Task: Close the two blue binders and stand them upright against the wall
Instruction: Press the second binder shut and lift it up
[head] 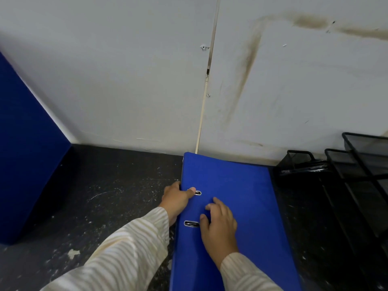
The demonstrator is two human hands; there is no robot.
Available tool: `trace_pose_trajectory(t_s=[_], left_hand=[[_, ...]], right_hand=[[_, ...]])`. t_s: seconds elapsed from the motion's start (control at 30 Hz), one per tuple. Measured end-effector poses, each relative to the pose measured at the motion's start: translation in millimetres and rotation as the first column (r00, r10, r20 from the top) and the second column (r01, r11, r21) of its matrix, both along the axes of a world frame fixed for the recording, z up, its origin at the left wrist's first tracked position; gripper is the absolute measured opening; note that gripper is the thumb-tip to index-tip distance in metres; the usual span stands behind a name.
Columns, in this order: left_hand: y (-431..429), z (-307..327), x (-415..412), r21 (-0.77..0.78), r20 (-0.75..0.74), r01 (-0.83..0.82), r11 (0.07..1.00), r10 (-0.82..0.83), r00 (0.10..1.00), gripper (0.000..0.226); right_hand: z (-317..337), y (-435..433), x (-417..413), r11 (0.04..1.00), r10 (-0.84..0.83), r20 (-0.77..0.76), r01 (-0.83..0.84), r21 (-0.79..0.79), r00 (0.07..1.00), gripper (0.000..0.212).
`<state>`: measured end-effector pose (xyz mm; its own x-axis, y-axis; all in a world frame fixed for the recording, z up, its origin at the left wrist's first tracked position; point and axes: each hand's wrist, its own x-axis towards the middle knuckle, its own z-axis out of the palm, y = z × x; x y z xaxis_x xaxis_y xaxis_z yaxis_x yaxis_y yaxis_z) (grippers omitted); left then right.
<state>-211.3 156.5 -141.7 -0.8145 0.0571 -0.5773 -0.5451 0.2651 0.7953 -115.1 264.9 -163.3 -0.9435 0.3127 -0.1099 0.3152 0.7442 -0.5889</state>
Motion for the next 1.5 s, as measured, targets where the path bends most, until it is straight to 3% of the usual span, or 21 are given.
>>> trace_pose_trajectory(t_s=[0.07,0.2,0.47,0.67,0.8,0.93,1.13,1.23,1.4,1.5], left_hand=[[-1,-1,-3,0.025,0.043,0.002,1.0,-0.003,0.999,0.036],[0,-2,-11,-0.006,0.077,0.051,0.999,-0.05,0.996,0.047],[12,-8,-11,-0.347,-0.025,0.137,0.928,-0.155,0.988,0.056],[24,-13,7,-0.566,-0.194,0.036,0.824,-0.175,0.965,0.057],[20,-14,10,-0.538,-0.231,0.038,0.842,-0.191,0.954,0.062],[6,-15,7,-0.333,-0.196,0.083,0.939,-0.155,0.968,0.048],[1,-15,-4,-0.197,-0.1,0.115,0.974,-0.137,0.986,0.045],[5,-15,-6,-0.241,-0.099,0.106,0.965,-0.133,0.986,0.044],[12,-15,0,-0.455,-0.172,0.084,0.887,-0.179,0.969,0.057],[10,-15,8,-0.419,-0.238,0.062,0.906,-0.175,0.955,0.059]], right_hand=[[-1,1,-9,1.0,0.01,0.021,-0.01,0.025,1.0,0.031],[-5,3,-14,0.996,0.019,0.025,-0.021,0.084,0.999,0.041],[-8,2,-13,0.992,0.032,0.01,-0.033,0.122,0.999,0.039],[-6,1,-11,0.993,0.042,0.0,-0.042,0.113,0.999,0.038],[-6,2,-9,0.992,0.054,-0.004,-0.053,0.116,0.999,0.039],[-6,3,-9,0.992,0.057,0.005,-0.058,0.116,0.998,0.04],[-8,4,-10,0.992,0.052,-0.018,-0.05,0.113,0.998,0.041],[-9,4,-10,0.992,0.047,-0.012,-0.045,0.114,0.999,0.041],[-6,4,-10,0.992,0.053,-0.013,-0.051,0.118,0.999,0.042],[-2,7,-5,0.987,0.086,-0.007,-0.084,0.134,0.996,0.044]])
